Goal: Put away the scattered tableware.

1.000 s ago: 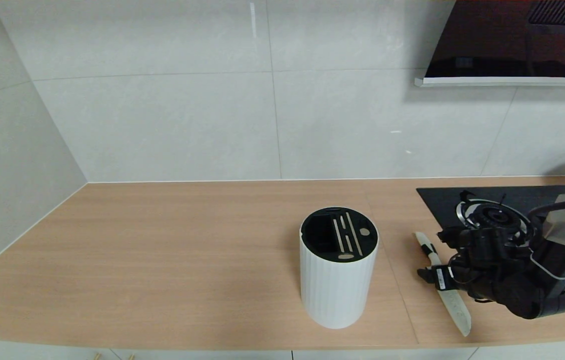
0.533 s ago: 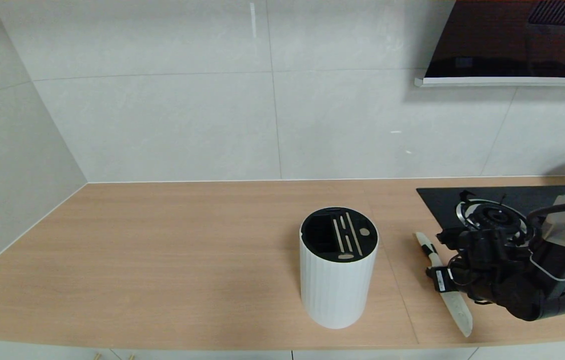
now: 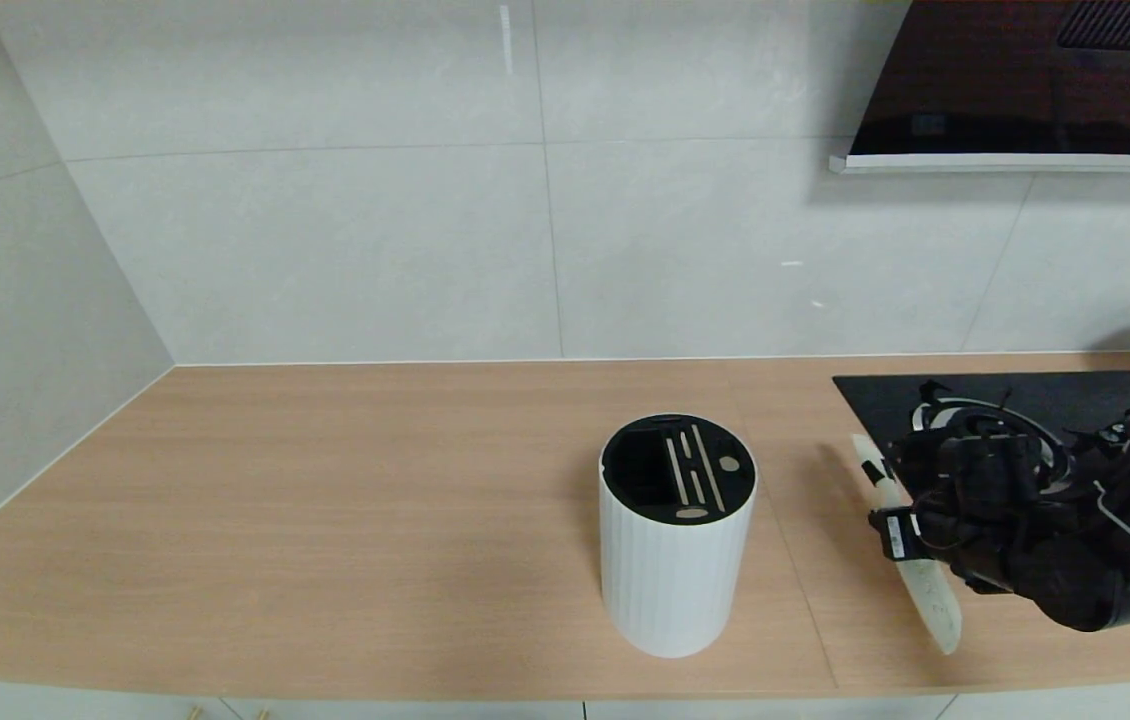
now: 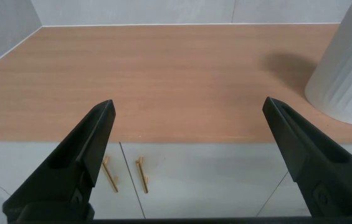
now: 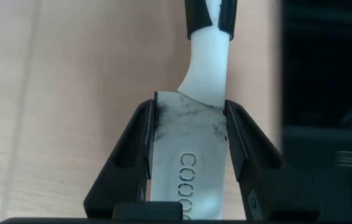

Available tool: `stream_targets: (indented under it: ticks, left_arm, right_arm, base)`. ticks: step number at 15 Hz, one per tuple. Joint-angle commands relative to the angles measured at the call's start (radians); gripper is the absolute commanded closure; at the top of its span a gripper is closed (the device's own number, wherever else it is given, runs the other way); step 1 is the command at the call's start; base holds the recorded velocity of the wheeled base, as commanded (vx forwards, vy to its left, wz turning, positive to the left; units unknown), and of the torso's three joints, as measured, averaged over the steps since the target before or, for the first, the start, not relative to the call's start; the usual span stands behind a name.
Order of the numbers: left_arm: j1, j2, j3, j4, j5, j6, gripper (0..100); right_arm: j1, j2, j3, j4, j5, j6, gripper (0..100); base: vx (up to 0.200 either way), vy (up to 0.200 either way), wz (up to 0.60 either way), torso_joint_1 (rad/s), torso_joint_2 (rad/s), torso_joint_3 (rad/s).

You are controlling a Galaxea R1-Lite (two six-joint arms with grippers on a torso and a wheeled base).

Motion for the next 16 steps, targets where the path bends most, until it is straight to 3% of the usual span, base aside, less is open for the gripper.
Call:
stream_targets:
  ticks: [1, 3, 9, 12, 13, 15, 16]
  left_arm:
    - [0.000, 0.000, 0.000, 0.000, 0.001, 0.000, 0]
    - [0.000, 0.000, 0.000, 0.000, -0.001, 0.009, 0]
    - [0.000, 0.000, -0.014, -0.003, 0.001, 0.001, 0]
    - [-0.006, 0.042, -0.163, 0.043, -0.013, 0.004, 0]
    - [-0.013, 0.163, -0.261, 0.089, -0.053, 0.020, 0]
    - [-0.013, 0.316, -0.354, 0.089, -0.113, 0.035, 0]
    - [-0.013, 0.473, -0.443, 0.089, -0.145, 0.061, 0]
  right_arm:
    - [0.021, -0.092, 0.028, -0.004, 0.002, 0.001, 100]
    - [0.030, -0.098, 0.044, -0.013, 0.001, -0.001, 100]
    - [0.031, -0.135, 0.104, -0.226, 0.004, -0.008, 100]
    - [0.031, -0.211, 0.108, -0.225, -0.001, -0.008, 100]
    - [0.031, -0.250, 0.130, -0.225, 0.001, -0.008, 100]
    - [0.031, -0.277, 0.130, -0.225, -0.001, -0.010, 100]
    - [0.031, -0.300, 0.130, -0.225, -0.001, -0.010, 100]
  base:
    - [0.000, 0.000, 0.00, 0.000, 0.00, 0.000]
    - [0.000, 0.000, 0.00, 0.000, 0.00, 0.000]
    - [0.000, 0.000, 0.00, 0.000, 0.00, 0.000]
    - [0.000, 0.000, 0.00, 0.000, 0.00, 0.000]
    - [0.000, 0.000, 0.00, 0.000, 0.00, 0.000]
    - [0.000, 0.000, 0.00, 0.000, 0.00, 0.000]
    - [0.000, 0.000, 0.00, 0.000, 0.00, 0.000]
